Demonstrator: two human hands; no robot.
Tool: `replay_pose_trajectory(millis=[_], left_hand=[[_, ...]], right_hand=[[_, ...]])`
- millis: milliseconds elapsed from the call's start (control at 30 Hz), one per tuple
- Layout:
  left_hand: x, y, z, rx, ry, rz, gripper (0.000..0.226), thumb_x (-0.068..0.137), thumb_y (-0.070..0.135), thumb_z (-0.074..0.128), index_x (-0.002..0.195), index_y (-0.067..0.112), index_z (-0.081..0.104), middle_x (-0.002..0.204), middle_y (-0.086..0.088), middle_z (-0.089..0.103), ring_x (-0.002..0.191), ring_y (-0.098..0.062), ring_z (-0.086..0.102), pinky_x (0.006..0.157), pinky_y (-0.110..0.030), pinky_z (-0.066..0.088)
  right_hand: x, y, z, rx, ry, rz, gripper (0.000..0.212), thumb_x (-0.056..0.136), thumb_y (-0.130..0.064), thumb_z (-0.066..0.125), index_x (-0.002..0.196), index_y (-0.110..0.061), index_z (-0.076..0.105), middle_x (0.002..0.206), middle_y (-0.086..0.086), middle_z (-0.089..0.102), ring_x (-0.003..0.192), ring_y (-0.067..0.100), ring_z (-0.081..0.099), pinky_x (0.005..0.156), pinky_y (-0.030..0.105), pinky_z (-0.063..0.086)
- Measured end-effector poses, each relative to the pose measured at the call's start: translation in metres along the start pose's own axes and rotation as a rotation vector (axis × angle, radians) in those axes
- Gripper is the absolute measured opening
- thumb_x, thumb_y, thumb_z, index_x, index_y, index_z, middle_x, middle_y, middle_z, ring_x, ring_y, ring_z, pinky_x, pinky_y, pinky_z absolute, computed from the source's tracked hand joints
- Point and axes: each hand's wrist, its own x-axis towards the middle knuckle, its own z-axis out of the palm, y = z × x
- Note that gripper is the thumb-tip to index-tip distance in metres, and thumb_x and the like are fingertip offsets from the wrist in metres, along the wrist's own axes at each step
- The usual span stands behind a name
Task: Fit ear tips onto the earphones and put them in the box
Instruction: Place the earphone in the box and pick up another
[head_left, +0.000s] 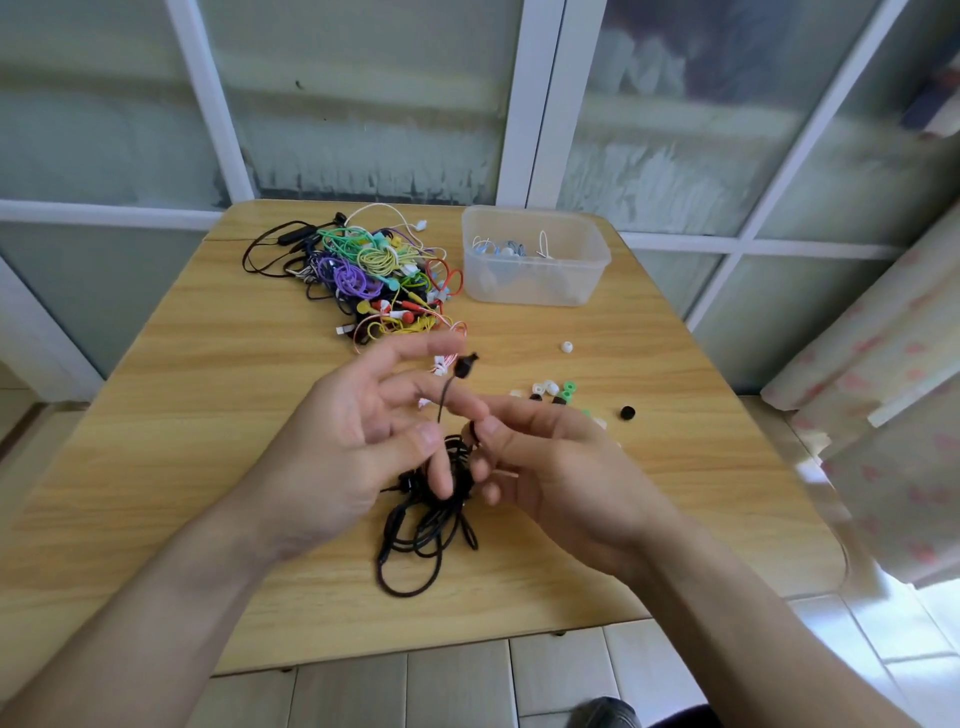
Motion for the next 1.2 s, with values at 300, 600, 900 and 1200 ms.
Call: replay_pose_trajectory(millis=[300,600,900,1200], left_hand=[[0.001,-0.003,0.002,0.13,0.091,-0.136,0.054,0.061,-0.002,0.047,0.111,0.015,0.059,0.066,-0.006,0.061,0.037,-0.023,0.045,0.044,-0.027,0.037],[0.002,0.0,0.014,0.128,0.205,-0.032,0.025,0.089,0.027,0.066,0.11,0.015,0.071,0.074,-0.011,0.072,0.064,-0.018,0.067,0.066,-0.024,0.053],[0.004,-0.004,0.016,-0.128,0.304,-0.092,0.033,0.07,0.01,0.069,0.102,0.008,0.072,0.083,-0.007,0.073,0.072,-0.015,0.068,0.072,-0.019,0.053],[0.004,-0.001,0.012,-0.226,0.366,-0.13,0.038,0.057,0.013,0.076,0.094,0.005,0.07,0.088,-0.016,0.074,0.078,-0.021,0.071,0.07,-0.023,0.057]], right_hand=[[-0.001,-0.002,0.004,0.074,-0.006,-0.085,0.025,0.088,-0.013,0.061,0.11,-0.004,0.068,0.073,0.001,0.057,0.063,0.013,0.053,0.058,0.025,0.046],[-0.001,0.0,0.0,-0.347,0.147,-0.328,0.016,0.092,-0.006,0.064,0.106,-0.006,0.071,0.077,0.013,0.064,0.062,0.014,0.057,0.062,0.027,0.051],[-0.002,0.0,0.002,-0.204,0.282,-0.349,0.019,0.072,-0.004,0.079,0.09,-0.009,0.073,0.082,0.01,0.075,0.076,0.027,0.073,0.077,0.036,0.06],[-0.006,-0.012,-0.001,-0.08,0.2,-0.294,0.015,0.078,0.002,0.068,0.094,0.002,0.07,0.085,0.016,0.075,0.078,0.026,0.074,0.072,0.032,0.061]])
